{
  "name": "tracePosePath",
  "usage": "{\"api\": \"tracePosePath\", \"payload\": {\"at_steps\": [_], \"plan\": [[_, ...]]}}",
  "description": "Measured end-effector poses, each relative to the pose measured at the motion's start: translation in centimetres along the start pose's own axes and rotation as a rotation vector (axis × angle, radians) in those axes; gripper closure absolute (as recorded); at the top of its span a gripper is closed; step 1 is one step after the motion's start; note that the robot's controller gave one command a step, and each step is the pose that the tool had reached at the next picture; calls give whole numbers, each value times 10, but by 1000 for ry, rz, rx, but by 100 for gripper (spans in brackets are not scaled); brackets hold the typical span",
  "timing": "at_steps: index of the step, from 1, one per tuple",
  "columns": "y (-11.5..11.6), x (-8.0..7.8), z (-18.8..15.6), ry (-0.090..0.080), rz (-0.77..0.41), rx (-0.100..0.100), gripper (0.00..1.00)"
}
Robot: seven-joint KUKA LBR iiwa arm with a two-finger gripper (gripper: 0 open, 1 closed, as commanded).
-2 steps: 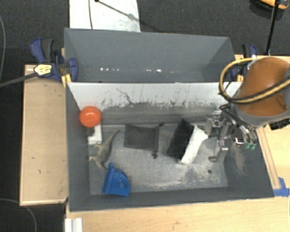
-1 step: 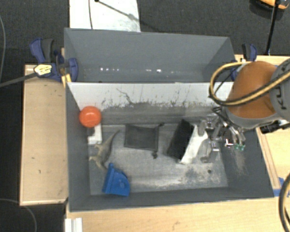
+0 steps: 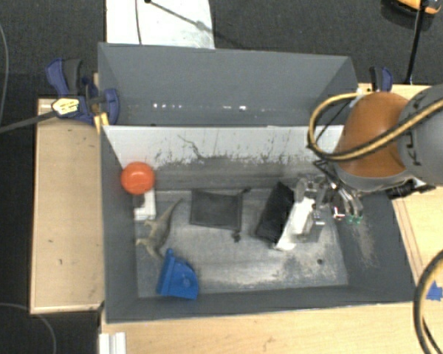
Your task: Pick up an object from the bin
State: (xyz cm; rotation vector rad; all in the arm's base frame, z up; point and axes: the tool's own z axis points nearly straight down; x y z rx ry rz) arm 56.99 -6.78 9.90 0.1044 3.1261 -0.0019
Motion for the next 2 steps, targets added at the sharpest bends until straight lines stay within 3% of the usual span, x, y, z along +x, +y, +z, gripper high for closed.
{"api": "tracePosePath", "payload": {"at_steps": [1, 2], "plan": [[9, -2, 18, 9, 79, -1, 0], [15, -6, 22, 5, 143, 1, 0]]}}
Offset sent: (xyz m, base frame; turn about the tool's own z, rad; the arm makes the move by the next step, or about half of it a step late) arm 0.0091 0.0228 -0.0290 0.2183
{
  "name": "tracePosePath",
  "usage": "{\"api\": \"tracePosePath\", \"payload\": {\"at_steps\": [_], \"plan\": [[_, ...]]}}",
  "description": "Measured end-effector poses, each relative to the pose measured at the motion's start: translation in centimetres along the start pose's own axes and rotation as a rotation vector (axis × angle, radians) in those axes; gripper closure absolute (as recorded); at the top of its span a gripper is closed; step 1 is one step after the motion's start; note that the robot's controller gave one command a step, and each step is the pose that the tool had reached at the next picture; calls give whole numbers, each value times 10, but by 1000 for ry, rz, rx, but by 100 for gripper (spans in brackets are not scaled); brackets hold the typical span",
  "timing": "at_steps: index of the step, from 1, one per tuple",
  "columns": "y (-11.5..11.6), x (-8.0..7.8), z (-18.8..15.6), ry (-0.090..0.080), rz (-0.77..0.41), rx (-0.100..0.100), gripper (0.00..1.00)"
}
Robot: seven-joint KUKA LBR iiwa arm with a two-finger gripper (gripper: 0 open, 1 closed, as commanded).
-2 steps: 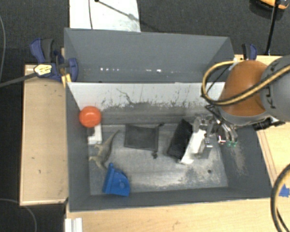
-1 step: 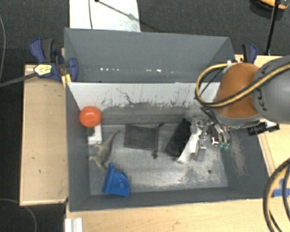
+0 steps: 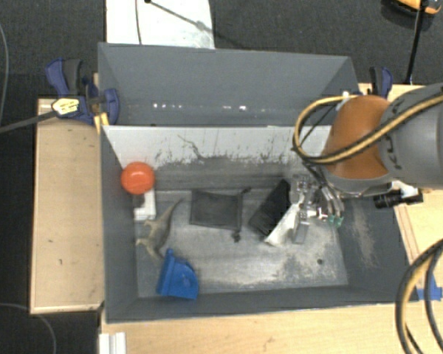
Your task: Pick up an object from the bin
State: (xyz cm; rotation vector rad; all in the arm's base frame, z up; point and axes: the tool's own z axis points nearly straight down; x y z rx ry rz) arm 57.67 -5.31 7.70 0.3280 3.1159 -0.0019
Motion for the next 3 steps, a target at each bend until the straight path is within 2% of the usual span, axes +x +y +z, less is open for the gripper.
{"api": "tracePosePath", "payload": {"at_steps": [1, 2, 3], "plan": [[21, 15, 2, -5, 76, 0, 0], [31, 18, 4, -3, 74, 0, 0], [31, 17, 2, -3, 171, -1, 0]]}}
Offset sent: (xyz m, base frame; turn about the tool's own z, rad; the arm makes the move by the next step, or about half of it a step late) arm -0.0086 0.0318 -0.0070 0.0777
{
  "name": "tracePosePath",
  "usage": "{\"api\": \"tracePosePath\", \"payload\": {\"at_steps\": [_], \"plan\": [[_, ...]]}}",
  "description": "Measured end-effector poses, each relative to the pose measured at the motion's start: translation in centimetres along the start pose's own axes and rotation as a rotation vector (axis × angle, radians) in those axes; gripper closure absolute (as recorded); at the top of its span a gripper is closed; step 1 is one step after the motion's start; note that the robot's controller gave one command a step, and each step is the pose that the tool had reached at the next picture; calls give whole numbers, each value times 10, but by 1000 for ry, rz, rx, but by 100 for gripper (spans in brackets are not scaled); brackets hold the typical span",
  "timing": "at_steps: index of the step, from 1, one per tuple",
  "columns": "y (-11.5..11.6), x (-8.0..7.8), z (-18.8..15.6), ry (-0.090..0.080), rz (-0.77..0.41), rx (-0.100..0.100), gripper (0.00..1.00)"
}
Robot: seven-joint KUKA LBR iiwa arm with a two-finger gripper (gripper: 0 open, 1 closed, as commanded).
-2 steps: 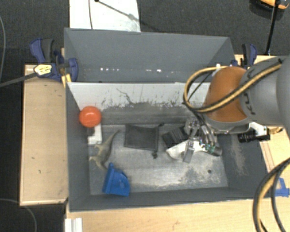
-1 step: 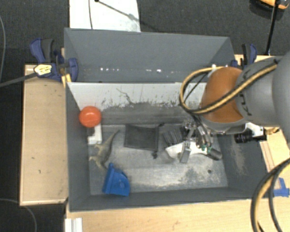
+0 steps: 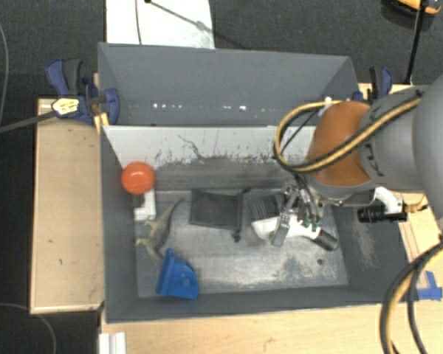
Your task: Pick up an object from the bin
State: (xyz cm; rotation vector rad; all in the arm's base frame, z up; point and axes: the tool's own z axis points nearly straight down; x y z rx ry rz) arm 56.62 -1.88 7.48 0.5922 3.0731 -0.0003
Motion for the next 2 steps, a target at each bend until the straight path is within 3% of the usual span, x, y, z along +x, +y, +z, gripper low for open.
{"api": "tracePosePath", "payload": {"at_steps": [1, 2], "plan": [[0, 0, 1, 0, 24, 0, 0], [1, 5, -2, 0, 46, -2, 100]]}}
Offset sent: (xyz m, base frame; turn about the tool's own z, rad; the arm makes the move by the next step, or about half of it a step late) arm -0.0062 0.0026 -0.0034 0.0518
